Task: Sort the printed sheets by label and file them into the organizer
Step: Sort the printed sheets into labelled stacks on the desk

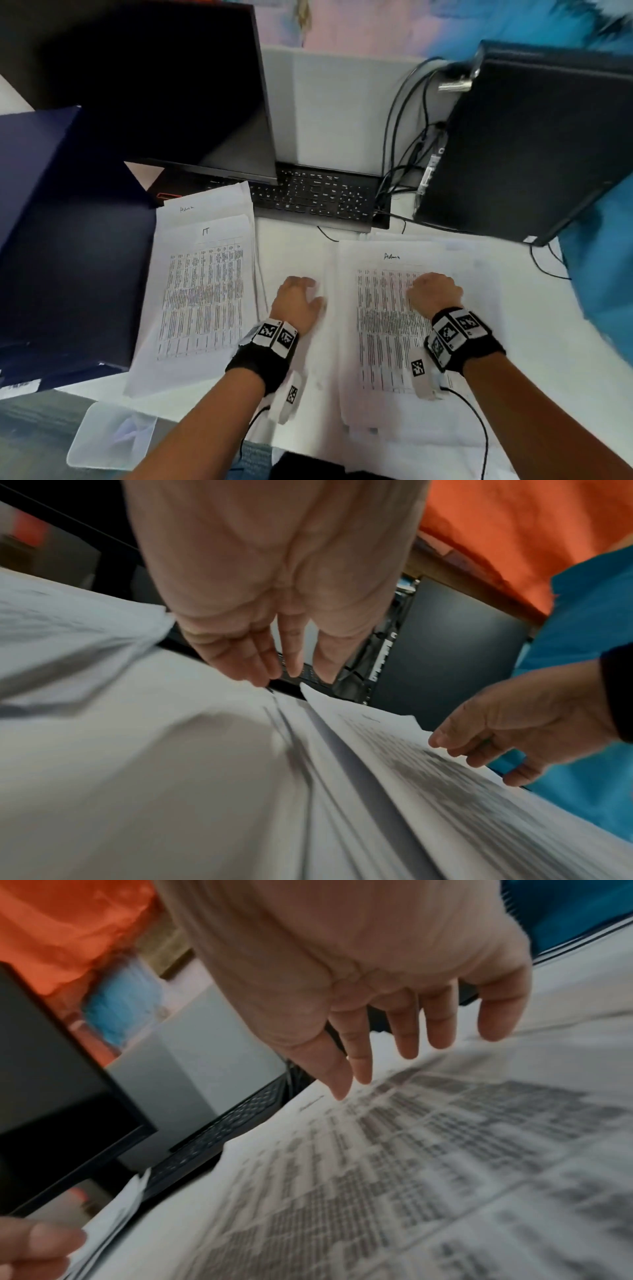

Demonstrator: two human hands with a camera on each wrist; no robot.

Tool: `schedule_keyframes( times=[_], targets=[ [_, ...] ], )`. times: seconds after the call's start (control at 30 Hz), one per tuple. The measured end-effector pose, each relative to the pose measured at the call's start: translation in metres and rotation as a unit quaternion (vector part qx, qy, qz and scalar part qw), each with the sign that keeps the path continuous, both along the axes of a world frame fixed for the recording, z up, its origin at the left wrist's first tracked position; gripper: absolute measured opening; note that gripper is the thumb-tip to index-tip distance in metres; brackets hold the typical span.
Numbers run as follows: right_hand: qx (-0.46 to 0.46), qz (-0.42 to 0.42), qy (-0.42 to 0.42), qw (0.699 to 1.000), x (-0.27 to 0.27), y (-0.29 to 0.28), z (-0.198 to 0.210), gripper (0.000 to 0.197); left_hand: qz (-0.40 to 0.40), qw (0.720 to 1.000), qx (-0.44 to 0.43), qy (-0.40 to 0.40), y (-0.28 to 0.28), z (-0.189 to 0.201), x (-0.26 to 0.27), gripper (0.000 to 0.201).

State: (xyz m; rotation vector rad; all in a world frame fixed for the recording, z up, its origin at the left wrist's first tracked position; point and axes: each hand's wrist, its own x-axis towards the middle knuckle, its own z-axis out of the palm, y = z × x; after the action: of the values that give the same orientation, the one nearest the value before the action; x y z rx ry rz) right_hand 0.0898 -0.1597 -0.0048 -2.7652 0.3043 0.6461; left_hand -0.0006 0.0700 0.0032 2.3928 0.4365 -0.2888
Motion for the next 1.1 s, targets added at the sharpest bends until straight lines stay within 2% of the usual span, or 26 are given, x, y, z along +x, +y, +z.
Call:
schedule_keyframes(
  times=[0.07, 0.13, 0.2, 0.27, 0.33, 0.4, 0.5, 0.53, 0.63, 0.77, 0.9, 1.0, 1.1],
  targets=[
    [-0.03, -0.043, 0.008, 0.999, 0.0, -0.025, -0.003, 0.038, -0.021, 0.999, -0.031, 0.009, -0.022, -0.002, 0.004, 0.033],
    [0.001, -0.094, 0.001, 0.996, -0.002, -0.044, -0.005, 0.049, -0.01, 0.998, -0.052, 0.029, -0.04, -0.004, 0.006, 0.021],
    [0.09, -0.147, -0.007, 0.985, -0.003, -0.058, -0.01, 0.06, 0.021, 0.995, -0.092, 0.035, -0.054, -0.007, 0.007, 0.022],
    [0.189, -0.193, -0.006, 0.963, -0.004, -0.069, -0.012, 0.063, 0.05, 0.991, -0.123, 0.009, -0.063, -0.009, 0.008, 0.033],
    [0.245, -0.207, 0.002, 0.947, -0.003, -0.078, -0.016, 0.058, 0.039, 0.995, -0.093, -0.017, -0.07, -0.009, 0.009, 0.042],
    [0.281, -0.203, 0.012, 0.938, 0.001, -0.085, -0.021, 0.045, 0.009, 0.998, -0.039, -0.044, -0.074, -0.01, 0.007, 0.05],
    [0.312, -0.184, 0.034, 0.931, 0.004, -0.087, -0.023, 0.014, -0.005, 0.997, -0.042, -0.058, -0.076, -0.017, 0.001, 0.065],
    [0.316, -0.18, 0.035, 0.931, 0.004, -0.087, -0.024, 0.009, -0.007, 0.998, -0.042, -0.054, -0.077, -0.019, -0.001, 0.068],
    [0.312, -0.176, 0.025, 0.933, 0.005, -0.087, -0.026, 0.012, -0.023, 0.998, -0.033, -0.055, -0.081, -0.025, -0.007, 0.072],
    [0.307, -0.166, 0.039, 0.936, 0.006, -0.089, -0.023, 0.033, -0.026, 0.996, -0.055, -0.061, -0.086, -0.022, -0.013, 0.069],
    [0.321, -0.14, 0.072, 0.934, 0.006, -0.089, -0.018, 0.035, 0.048, 0.993, -0.078, -0.074, -0.088, -0.01, -0.013, 0.039],
    [0.308, -0.134, 0.076, 0.939, 0.005, -0.088, -0.018, 0.036, 0.137, 0.981, -0.108, -0.082, -0.083, -0.009, -0.011, 0.025],
    [0.311, -0.137, 0.05, 0.939, 0.004, -0.089, -0.019, 0.026, 0.213, 0.96, -0.173, -0.062, -0.078, -0.011, -0.011, 0.033]
  ],
)
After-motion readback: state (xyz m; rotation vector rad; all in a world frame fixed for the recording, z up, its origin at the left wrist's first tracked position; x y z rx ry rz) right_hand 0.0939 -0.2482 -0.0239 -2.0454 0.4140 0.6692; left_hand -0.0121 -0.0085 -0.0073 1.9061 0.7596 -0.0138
